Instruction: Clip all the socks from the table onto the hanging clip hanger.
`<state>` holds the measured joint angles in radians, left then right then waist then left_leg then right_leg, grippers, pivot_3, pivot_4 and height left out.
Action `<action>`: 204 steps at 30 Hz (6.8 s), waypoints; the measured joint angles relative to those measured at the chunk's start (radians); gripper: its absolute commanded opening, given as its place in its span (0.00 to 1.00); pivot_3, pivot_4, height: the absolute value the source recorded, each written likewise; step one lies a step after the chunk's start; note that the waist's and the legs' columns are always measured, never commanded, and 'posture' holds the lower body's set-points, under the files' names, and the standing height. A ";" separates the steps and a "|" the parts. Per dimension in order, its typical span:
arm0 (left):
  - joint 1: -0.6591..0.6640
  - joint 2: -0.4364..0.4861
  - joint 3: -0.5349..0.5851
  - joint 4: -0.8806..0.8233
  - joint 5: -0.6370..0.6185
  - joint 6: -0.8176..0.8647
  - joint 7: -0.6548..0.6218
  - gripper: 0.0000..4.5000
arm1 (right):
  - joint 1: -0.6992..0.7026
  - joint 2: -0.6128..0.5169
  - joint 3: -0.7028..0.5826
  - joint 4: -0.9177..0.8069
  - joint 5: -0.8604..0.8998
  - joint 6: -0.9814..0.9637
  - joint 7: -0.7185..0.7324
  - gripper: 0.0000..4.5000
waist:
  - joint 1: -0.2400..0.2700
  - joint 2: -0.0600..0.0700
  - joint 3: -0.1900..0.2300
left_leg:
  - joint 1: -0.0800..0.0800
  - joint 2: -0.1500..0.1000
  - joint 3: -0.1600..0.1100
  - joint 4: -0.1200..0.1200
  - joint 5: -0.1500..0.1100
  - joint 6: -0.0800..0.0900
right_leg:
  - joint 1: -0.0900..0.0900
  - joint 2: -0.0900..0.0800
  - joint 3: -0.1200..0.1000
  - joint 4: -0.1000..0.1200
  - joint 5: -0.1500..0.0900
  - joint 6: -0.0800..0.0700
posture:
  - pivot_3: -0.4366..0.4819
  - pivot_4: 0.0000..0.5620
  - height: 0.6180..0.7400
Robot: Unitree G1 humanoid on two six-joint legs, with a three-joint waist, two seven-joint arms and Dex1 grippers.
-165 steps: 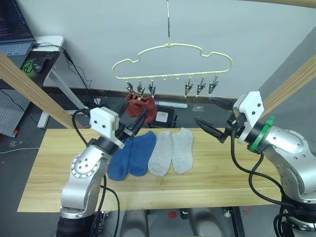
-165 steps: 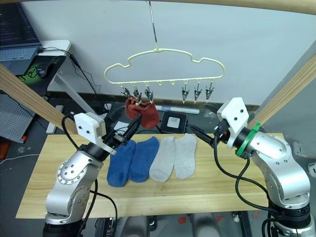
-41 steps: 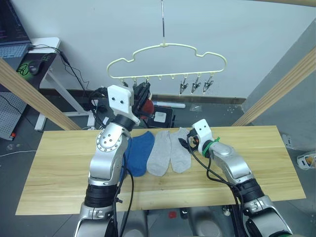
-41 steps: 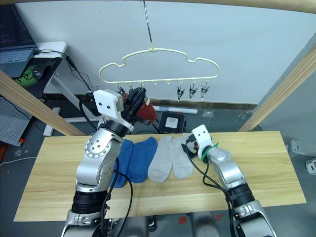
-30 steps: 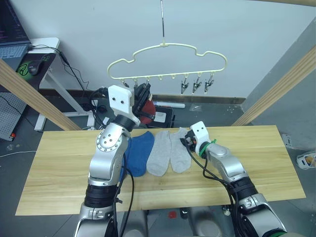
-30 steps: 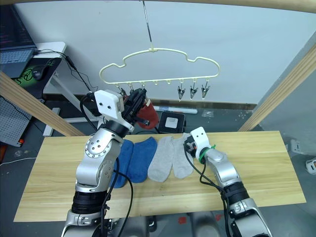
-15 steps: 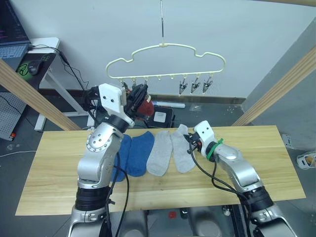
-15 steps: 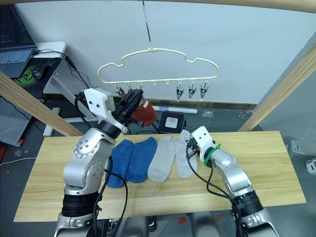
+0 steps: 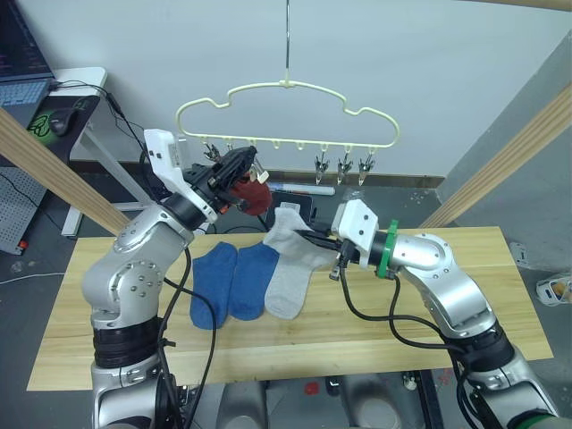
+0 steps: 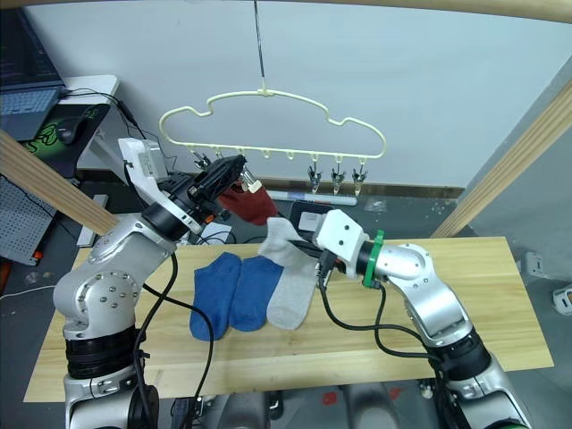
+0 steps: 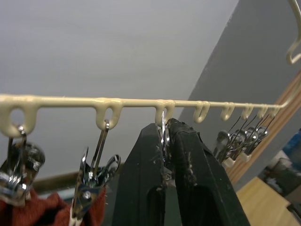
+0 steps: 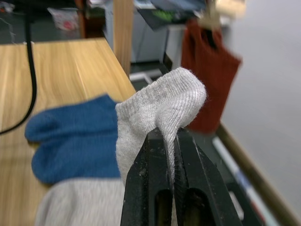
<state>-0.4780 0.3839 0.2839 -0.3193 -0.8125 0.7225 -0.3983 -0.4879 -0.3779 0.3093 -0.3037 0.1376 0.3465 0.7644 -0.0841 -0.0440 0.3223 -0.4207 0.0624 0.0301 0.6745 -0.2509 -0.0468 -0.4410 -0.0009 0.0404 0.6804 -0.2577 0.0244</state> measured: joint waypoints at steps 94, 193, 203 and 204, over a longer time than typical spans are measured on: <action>0.347 0.323 -0.037 -0.188 0.039 -0.110 -0.272 0.62 | 0.038 -0.026 -0.111 -0.132 0.025 0.187 -0.013 0.46 | 0.006 0.000 -0.001 | -0.001 0.001 0.000 0.000 0.000 0.000 | -0.001 -0.004 0.000 0.001 0.000 -0.001 | 0.35 0.44 1.00; 0.258 0.317 -0.123 -0.143 0.220 -0.271 -0.418 0.62 | -0.211 0.448 -0.216 0.283 -0.036 0.247 -0.650 0.60 | 0.000 -0.001 -0.098 | 0.000 0.000 0.001 0.002 0.000 0.000 | 0.000 0.001 0.000 0.003 0.002 -0.003 | 0.40 0.30 1.00; 0.271 0.317 -0.123 -0.143 0.220 -0.271 -0.417 0.62 | -0.213 0.452 -0.216 0.302 -0.036 0.227 -0.638 0.60 | 0.000 -0.001 -0.098 | 0.000 0.000 0.001 0.002 0.000 0.000 | 0.000 0.001 0.000 0.004 0.002 -0.004 | 0.39 0.30 1.00; 0.271 0.317 -0.123 -0.143 0.220 -0.271 -0.417 0.62 | -0.213 0.452 -0.216 0.303 -0.036 0.226 -0.638 0.60 | 0.000 -0.001 -0.098 | 0.001 0.000 0.001 0.002 0.000 0.000 | 0.000 0.001 0.000 0.004 0.002 -0.004 | 0.39 0.30 1.00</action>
<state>-0.2071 0.7013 0.1609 -0.4620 -0.5922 0.4517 -0.8156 -0.7007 0.0740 0.0931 -0.0011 0.1011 0.5727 0.1265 -0.0837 -0.0446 0.2248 -0.4202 0.0628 0.0314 0.6761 -0.2507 -0.0464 -0.4413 -0.0001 0.0409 0.6843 -0.2556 0.0208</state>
